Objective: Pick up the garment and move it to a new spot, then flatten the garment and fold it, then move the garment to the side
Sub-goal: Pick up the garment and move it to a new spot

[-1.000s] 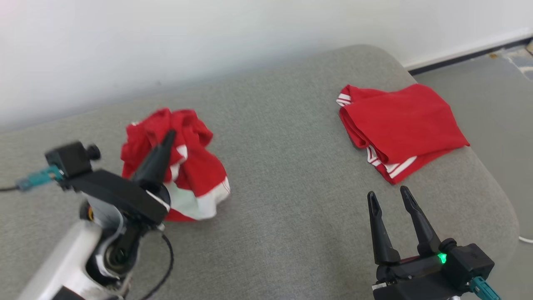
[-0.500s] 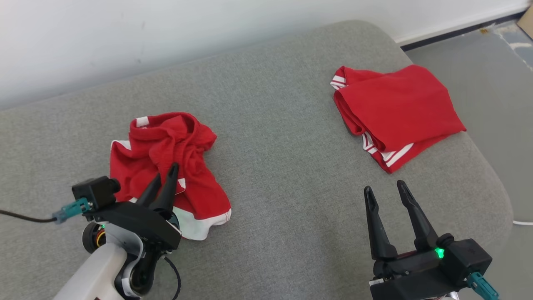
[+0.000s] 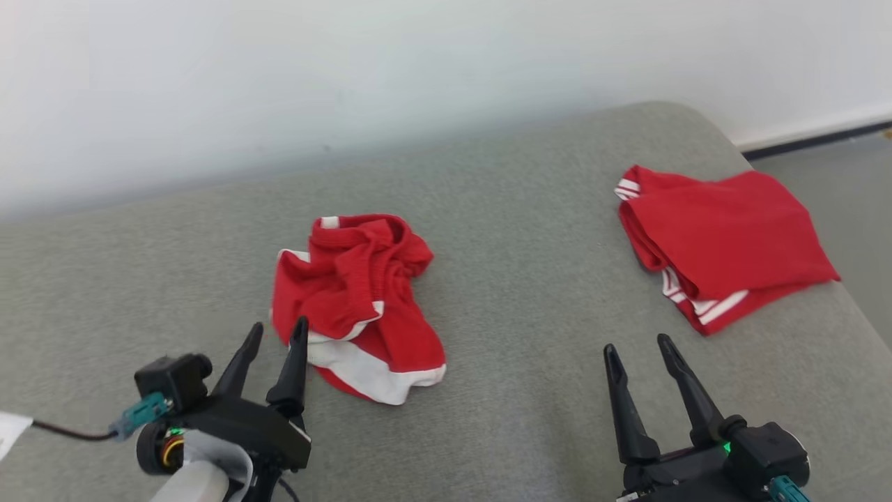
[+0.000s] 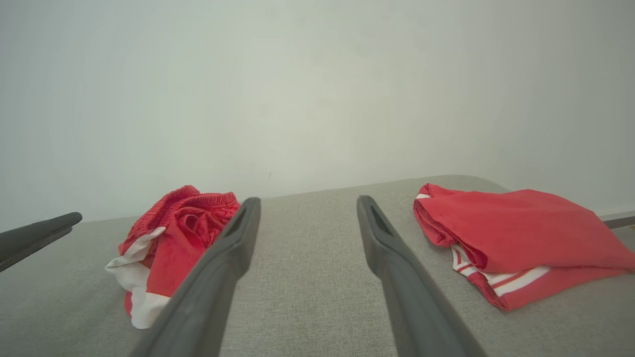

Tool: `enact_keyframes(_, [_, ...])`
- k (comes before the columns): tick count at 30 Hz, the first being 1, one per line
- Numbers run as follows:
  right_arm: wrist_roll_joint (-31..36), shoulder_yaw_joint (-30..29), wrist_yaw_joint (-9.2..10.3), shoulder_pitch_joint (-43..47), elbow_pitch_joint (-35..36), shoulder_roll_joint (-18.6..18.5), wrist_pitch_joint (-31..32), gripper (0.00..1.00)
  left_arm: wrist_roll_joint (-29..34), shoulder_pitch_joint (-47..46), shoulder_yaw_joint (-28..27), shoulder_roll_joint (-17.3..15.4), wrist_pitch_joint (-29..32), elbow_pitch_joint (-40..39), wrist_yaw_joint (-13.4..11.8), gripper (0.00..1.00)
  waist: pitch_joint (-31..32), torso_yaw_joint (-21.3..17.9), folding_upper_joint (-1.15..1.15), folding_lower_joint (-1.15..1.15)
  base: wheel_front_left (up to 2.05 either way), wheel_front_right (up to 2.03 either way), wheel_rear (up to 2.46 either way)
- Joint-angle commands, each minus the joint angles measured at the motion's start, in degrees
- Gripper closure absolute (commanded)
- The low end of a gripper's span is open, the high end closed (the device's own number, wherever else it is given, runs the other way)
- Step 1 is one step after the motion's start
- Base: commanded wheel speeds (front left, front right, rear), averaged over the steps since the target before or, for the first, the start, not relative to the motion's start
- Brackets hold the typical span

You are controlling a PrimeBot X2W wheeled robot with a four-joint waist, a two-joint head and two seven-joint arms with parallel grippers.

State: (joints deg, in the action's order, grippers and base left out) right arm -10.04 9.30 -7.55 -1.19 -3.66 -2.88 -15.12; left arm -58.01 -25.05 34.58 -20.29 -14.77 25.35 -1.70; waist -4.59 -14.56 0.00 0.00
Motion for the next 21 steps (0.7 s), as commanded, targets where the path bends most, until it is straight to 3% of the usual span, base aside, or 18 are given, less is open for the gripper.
enact_keyframes(1, [0.14,-0.25,0.15,0.71,0.04,0.01,-0.06,0.00,2.41,2.39,-1.98,-0.04,-0.38,-1.85,-0.82,0.00,3.27,4.31,0.00,0.00,0.00,0.00,0.00])
enact_keyframes(5, [0.37,-0.52,0.15,1.40,-0.02,0.00,-0.05,0.00,7.99,8.57,-7.55,1.12,-0.39,-7.32,-2.21,0.00,4.33,6.93,0.00,0.00,0.00,0.00,0.00])
enact_keyframes(13, [0.51,-1.00,0.15,2.00,-0.17,0.01,-0.06,0.00,15.00,20.63,-19.37,3.21,-0.41,-16.41,-1.51,0.00,6.01,10.05,0.00,0.00,0.00,0.00,0.00])
enact_keyframes(17, [0.50,-1.29,0.15,2.77,0.06,0.00,-0.06,0.00,17.38,24.22,-22.74,4.43,-0.41,-19.82,-1.77,0.00,6.58,10.67,0.00,0.00,0.00,0.00,0.00])
enact_keyframes(21, [0.21,-1.25,0.15,3.45,0.36,0.01,-0.06,0.00,27.18,27.99,-26.10,4.00,-0.42,-24.76,-1.82,0.00,6.84,10.64,0.00,0.00,0.00,0.00,0.00])
